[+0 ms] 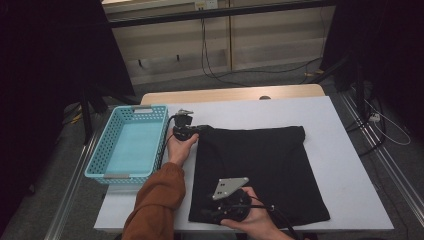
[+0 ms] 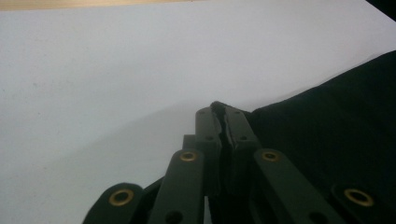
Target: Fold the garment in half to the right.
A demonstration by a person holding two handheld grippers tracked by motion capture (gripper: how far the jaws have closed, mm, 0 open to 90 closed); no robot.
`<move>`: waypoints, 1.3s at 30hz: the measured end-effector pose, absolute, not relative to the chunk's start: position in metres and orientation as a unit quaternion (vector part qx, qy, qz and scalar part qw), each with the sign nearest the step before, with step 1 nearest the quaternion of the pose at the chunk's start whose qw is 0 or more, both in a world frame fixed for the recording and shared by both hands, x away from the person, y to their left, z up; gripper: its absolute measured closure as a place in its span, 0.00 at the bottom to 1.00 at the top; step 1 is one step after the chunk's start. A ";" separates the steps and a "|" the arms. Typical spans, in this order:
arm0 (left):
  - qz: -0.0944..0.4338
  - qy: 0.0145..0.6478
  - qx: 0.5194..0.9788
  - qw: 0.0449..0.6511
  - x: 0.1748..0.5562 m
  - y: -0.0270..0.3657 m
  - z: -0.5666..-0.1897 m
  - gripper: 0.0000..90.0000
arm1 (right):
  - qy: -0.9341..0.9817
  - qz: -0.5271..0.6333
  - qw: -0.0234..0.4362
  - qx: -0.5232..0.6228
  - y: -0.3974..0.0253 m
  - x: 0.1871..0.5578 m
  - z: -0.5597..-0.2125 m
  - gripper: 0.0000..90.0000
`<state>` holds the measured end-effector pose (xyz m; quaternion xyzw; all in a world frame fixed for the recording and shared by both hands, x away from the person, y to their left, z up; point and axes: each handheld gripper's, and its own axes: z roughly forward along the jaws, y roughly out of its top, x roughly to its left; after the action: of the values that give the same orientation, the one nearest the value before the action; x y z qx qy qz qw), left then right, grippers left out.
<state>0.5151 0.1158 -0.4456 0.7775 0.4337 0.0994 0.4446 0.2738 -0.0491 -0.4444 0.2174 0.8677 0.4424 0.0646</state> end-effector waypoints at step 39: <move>0.107 0.444 0.777 0.433 0.510 0.120 -0.437 0.95 | 0.872 0.422 0.067 0.239 -0.033 0.250 -0.451 0.98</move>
<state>0.5100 0.1197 -0.4372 0.7772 0.4444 0.1066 0.4326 0.2504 -0.0331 -0.4507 0.2387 0.8720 0.4219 0.0674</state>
